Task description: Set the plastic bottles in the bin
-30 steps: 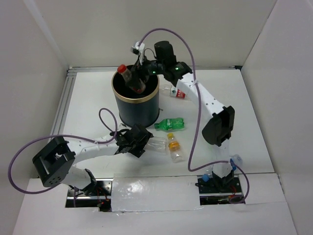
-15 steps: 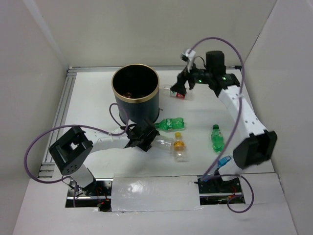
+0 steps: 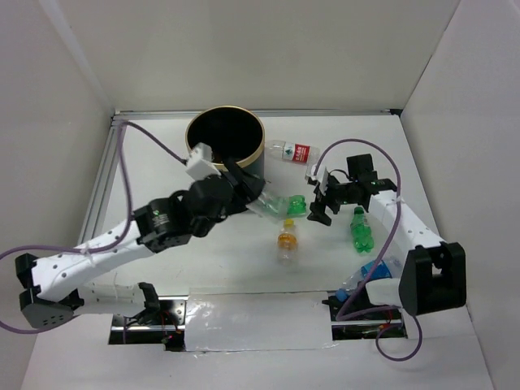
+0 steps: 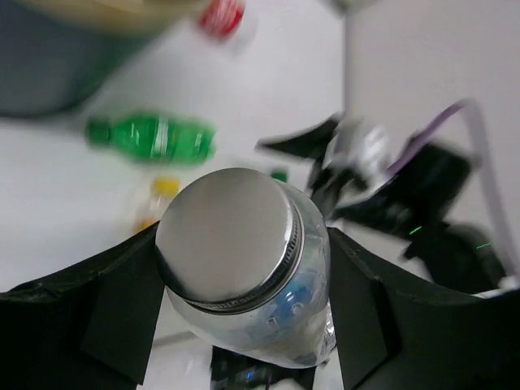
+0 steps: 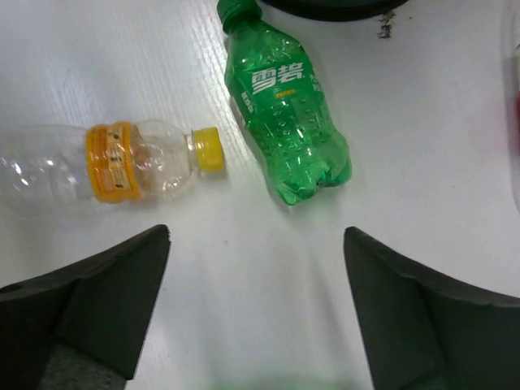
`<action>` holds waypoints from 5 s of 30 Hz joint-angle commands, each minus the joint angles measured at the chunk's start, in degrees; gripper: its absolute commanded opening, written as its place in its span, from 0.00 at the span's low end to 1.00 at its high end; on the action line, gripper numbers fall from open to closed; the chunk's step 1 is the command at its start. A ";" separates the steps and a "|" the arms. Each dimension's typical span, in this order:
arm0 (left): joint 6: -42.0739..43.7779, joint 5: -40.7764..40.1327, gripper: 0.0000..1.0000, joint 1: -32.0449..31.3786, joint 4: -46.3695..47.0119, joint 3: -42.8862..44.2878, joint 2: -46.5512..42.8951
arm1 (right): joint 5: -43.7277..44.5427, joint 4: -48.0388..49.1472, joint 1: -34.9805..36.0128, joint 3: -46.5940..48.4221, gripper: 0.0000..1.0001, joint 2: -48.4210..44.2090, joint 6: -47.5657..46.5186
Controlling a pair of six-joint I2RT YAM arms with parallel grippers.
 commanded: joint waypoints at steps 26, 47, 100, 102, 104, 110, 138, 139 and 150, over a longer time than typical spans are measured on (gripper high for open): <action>53.54 -13.46 1.00 19.77 12.55 18.96 6.85 | 4.20 11.62 12.07 8.69 1.00 23.56 -21.11; 46.62 8.96 1.00 -4.16 41.01 -32.73 -0.05 | -5.99 -11.24 -2.25 18.26 0.06 0.47 -27.10; 64.12 -13.37 0.29 22.03 35.93 19.12 22.47 | 36.99 -28.99 -18.34 24.51 0.92 29.90 35.40; 63.41 -11.97 0.36 24.83 33.57 20.43 25.62 | 36.98 -28.99 -18.95 23.46 0.92 31.66 35.40; 62.71 -11.35 0.64 26.15 30.66 20.96 27.21 | 36.46 -28.99 -19.48 22.84 0.92 31.66 34.87; 61.65 -9.94 0.97 27.21 28.90 19.83 27.14 | 36.46 -30.31 -20.01 21.18 0.94 32.88 33.64; 50.22 18.80 0.88 -9.35 44.62 -26.13 13.51 | -1.23 -14.62 1.16 71.10 0.08 30.96 10.94; 49.70 18.80 0.88 -10.05 44.63 -26.14 14.46 | -3.77 -9.79 3.87 69.27 0.07 30.44 12.88; 49.16 16.07 0.88 -13.22 46.74 -26.58 16.32 | -6.79 4.84 21.03 79.19 0.19 42.99 26.77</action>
